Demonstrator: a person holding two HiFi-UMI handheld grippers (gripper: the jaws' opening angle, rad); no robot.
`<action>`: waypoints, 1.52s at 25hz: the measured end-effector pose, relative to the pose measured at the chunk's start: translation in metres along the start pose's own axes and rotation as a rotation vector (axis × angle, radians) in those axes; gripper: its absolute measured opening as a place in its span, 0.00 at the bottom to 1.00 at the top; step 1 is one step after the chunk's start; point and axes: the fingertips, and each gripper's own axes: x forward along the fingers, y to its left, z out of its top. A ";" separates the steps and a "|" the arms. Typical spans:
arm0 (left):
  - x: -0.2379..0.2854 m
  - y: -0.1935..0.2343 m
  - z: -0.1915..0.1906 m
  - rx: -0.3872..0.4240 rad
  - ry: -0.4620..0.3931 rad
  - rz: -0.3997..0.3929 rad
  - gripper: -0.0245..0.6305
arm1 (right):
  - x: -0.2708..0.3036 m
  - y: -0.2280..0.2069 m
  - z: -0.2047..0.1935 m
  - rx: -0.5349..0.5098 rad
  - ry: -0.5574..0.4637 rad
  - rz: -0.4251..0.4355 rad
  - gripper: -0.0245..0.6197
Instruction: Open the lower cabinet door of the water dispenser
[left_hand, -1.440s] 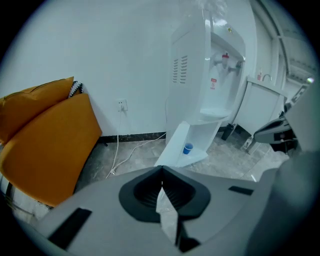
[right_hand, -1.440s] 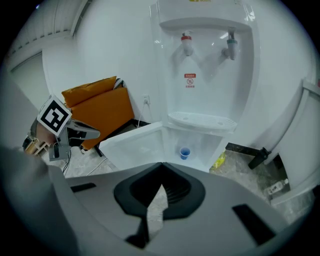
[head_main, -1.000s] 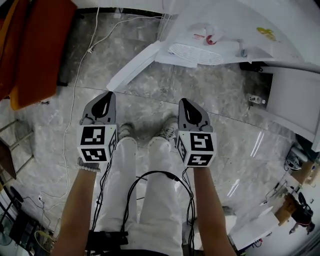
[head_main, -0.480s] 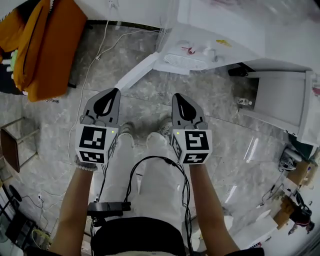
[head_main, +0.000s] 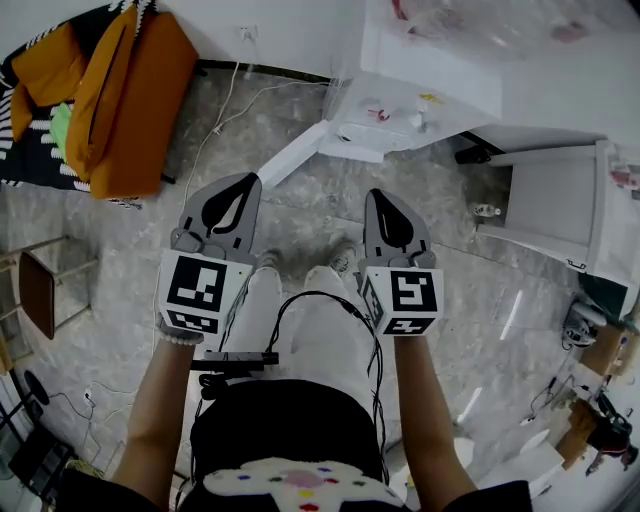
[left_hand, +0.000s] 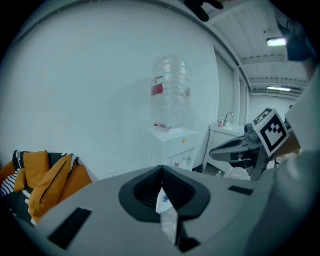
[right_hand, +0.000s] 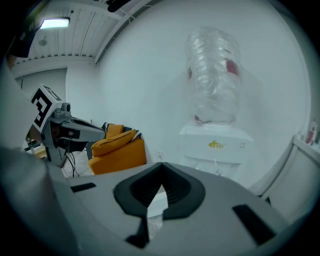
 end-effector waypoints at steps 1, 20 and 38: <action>-0.006 -0.001 0.008 0.009 -0.015 -0.004 0.06 | -0.006 0.001 0.007 -0.001 -0.013 -0.005 0.05; -0.087 -0.004 0.095 0.084 -0.225 -0.044 0.06 | -0.096 0.025 0.095 -0.053 -0.203 -0.099 0.05; -0.109 0.021 0.104 0.056 -0.273 -0.007 0.06 | -0.105 0.052 0.117 -0.082 -0.218 -0.100 0.05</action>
